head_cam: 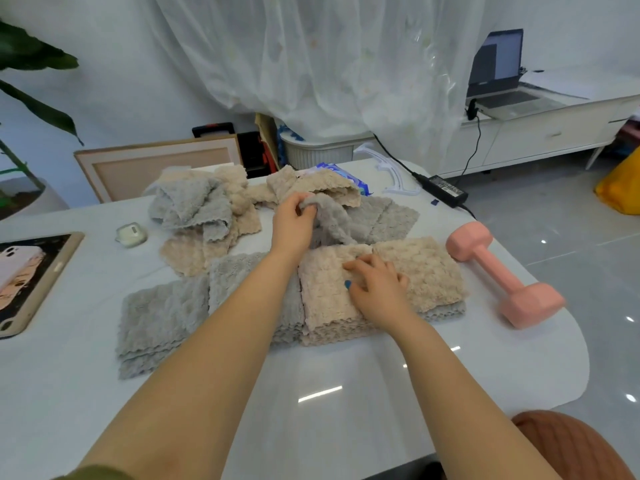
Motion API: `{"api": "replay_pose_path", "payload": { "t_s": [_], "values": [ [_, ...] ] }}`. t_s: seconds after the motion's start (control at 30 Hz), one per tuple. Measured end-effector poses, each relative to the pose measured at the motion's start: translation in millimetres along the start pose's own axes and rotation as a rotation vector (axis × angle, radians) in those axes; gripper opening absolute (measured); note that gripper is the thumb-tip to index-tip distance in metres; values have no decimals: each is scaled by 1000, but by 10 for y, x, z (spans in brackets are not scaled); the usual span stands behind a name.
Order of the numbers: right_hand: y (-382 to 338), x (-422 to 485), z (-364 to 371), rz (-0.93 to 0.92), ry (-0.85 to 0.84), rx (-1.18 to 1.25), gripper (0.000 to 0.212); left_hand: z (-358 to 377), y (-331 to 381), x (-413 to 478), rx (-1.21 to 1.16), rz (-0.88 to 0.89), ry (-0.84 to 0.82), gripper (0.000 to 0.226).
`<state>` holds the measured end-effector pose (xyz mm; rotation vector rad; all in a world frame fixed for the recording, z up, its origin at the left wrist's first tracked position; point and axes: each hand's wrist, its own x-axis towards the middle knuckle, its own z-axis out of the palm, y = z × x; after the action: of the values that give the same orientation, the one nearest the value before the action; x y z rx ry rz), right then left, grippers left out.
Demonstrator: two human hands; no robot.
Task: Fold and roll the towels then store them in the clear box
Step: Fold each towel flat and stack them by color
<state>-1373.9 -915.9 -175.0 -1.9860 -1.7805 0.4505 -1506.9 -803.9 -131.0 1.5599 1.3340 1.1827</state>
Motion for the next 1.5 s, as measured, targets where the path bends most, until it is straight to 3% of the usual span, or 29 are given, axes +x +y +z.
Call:
{"api": "replay_pose_path", "payload": {
  "t_s": [0.1, 0.2, 0.3, 0.4, 0.47, 0.57, 0.67, 0.73, 0.77, 0.87, 0.97, 1.07, 1.23, 1.3, 1.43, 1.5],
  "values": [
    [-123, 0, -140, 39, 15, 44, 41, -183, 325, -67, -216, 76, -27, 24],
    [-278, -34, -263, 62, 54, 195, 44, -409, 698, -141, -436, 21, -35, 32],
    [-462, -61, -364, 68, 161, 276, 70, -685, 950, -278, -740, -67, -45, 36],
    [-759, -84, -338, 33, 136, 254, 95, -973, 937, -510, -1031, -138, -79, 27],
    [-963, -94, -257, 47, 124, 321, 102, -1124, 860, -705, -1161, -198, -119, 21],
    [-1223, -90, -187, 55, 258, 424, 69, -1393, 761, -1010, -1186, -221, -100, 27],
    [-1385, -196, -163, -124, 418, 432, 33, -1722, 627, -1271, -1144, -221, 40, 31],
    [-1464, -418, -126, -272, 477, 445, 22, -1977, 426, -1450, -1094, -249, 161, 26],
    [-1482, -564, -119, -356, 468, 415, 26, -2082, 324, -1556, -1048, -267, 204, 18],
    [-1416, -984, -34, -540, 325, 277, 49, -2290, -62, -1949, -767, -349, 352, 26],
    [-1200, -1259, 188, -436, 121, 99, 44, -2396, -431, -2432, -338, -473, 471, 24],
    [-891, -1409, 428, -409, 19, 15, 30, -2496, -797, -2776, -136, -620, 397, 17],
    [-678, -1591, 486, -300, -147, 142, 37, -2694, -826, -3039, 55, -633, 188, 22],
    [-694, -1630, 388, -240, -319, 235, 33, -2751, -780, -3100, 131, -612, 104, 26],
    [-767, -1691, 78, -159, -868, 247, 22, -2807, -726, -3147, 262, -627, 18, 25],
    [-776, -1721, 5, -149, -970, 214, 28, -2826, -745, -3137, 347, -650, 3, 17]
  ]
}}
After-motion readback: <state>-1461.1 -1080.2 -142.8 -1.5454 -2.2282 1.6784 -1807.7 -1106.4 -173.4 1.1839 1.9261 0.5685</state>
